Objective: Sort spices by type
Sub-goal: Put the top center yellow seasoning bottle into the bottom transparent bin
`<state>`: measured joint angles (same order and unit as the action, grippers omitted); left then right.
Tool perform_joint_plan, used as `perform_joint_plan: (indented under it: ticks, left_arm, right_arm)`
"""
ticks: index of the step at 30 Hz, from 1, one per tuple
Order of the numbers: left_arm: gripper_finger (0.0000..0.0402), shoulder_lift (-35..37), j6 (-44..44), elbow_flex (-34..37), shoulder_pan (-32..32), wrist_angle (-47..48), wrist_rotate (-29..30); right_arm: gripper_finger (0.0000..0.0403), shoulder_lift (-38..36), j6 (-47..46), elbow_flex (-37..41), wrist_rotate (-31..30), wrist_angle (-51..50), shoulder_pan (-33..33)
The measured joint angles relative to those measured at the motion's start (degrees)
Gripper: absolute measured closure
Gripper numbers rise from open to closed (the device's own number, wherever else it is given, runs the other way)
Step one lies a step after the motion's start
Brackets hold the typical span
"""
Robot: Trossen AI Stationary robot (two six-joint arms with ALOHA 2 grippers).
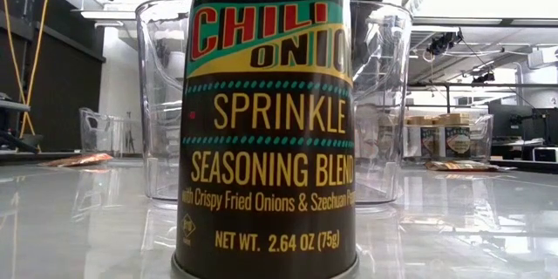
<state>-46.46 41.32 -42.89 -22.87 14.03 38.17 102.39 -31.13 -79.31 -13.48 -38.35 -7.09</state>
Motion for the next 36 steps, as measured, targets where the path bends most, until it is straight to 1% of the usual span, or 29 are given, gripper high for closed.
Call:
perform_joint_plan:
  ticks: [4,6,16,24,29,31,33,36]
  left_arm:
    - [0.0402,0.0,0.0,0.0,0.0,0.28,0.0]
    - [0.0402,0.0,0.0,0.0,0.0,0.32,0.0]
    - [0.0402,0.0,0.0,0.0,0.0,1.28,0.0]
    - [0.0401,0.0,0.0,0.0,0.02,1.6,0.0]
    - [0.0402,0.0,0.0,0.0,0.02,2.54,0.0]
    - [0.0402,0.0,0.02,0.0,0.02,2.78,0.0]
    - [0.0402,0.0,0.01,0.0,0.02,2.8,0.0]
    - [0.0402,0.0,-0.02,0.0,0.02,2.88,0.0]
  right_arm:
    - [0.0131,0.0,0.01,0.0,-0.24,-0.28,0.0]
    - [0.0118,0.0,0.03,0.0,-1.04,-0.26,0.0]
    - [0.011,0.0,1.08,-0.19,-0.76,-0.43,0.0]
    - [0.0109,0.04,4.04,-3.58,0.02,-0.34,0.35]
    - [0.0108,0.04,2.92,-3.63,0.18,-1.4,1.72]
    - [0.0108,0.04,2.73,-3.63,1.91,-0.6,2.17]
    - [0.0108,0.04,3.16,-3.63,5.23,0.94,2.36]
    - [0.0108,0.27,7.58,-3.63,10.51,3.87,1.78]
